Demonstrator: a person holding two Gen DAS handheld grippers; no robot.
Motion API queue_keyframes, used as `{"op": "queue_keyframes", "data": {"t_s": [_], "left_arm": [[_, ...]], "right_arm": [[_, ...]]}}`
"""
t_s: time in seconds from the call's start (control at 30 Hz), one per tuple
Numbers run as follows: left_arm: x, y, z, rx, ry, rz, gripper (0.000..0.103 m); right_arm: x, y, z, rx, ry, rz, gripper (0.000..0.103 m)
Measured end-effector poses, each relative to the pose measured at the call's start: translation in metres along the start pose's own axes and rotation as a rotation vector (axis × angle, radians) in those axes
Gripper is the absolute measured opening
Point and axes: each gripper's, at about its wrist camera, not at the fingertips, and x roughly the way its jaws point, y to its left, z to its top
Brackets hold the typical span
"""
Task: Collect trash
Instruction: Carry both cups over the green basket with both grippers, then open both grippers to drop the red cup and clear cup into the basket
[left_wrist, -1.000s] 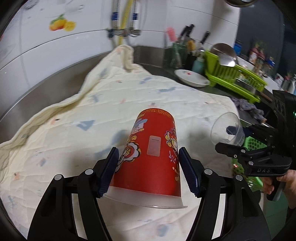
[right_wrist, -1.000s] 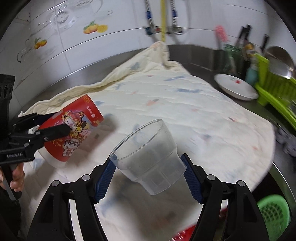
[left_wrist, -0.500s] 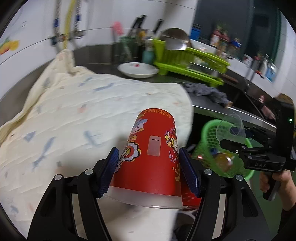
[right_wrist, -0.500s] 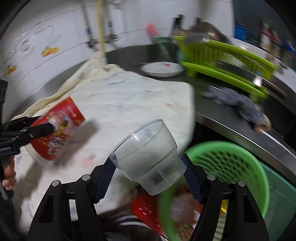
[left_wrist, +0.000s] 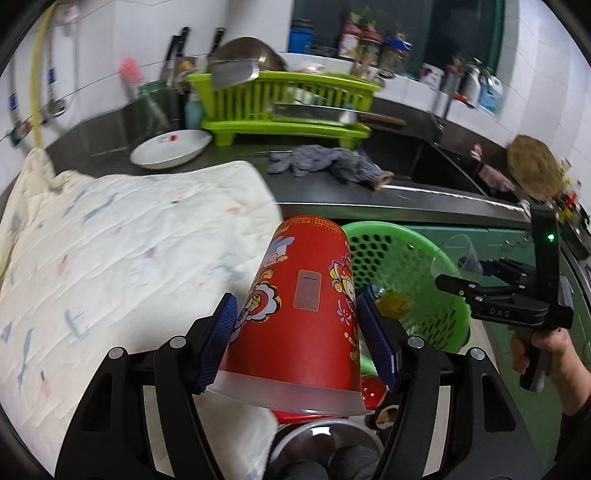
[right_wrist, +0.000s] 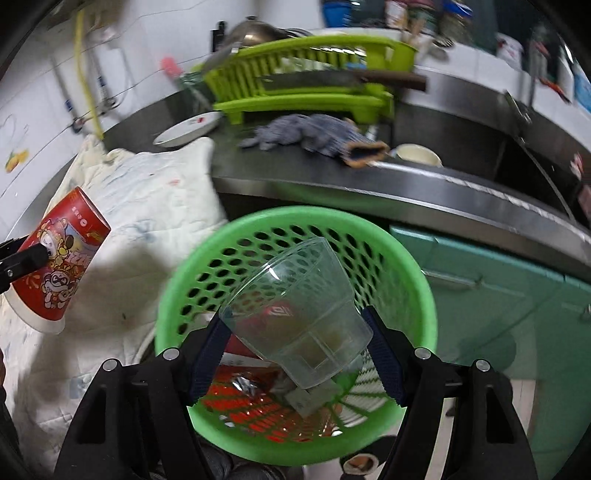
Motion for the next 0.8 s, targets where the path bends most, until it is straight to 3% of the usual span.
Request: {"op": "queue_keyframes", "data": {"t_s": [0.43, 0.8], "left_arm": [[0.049, -0.053, 0.03, 0.076, 0.043, -0.039, 0.066], [0.091, -0.073, 0.042, 0.058, 0.097, -0.09, 0.066]], "right_arm": [[-0.007, -0.029, -0.008, 0.093, -0.021, 0.053, 0.081], [-0.039, -0.032, -0.021, 0.079, -0.071, 0.021, 0.084]]}}
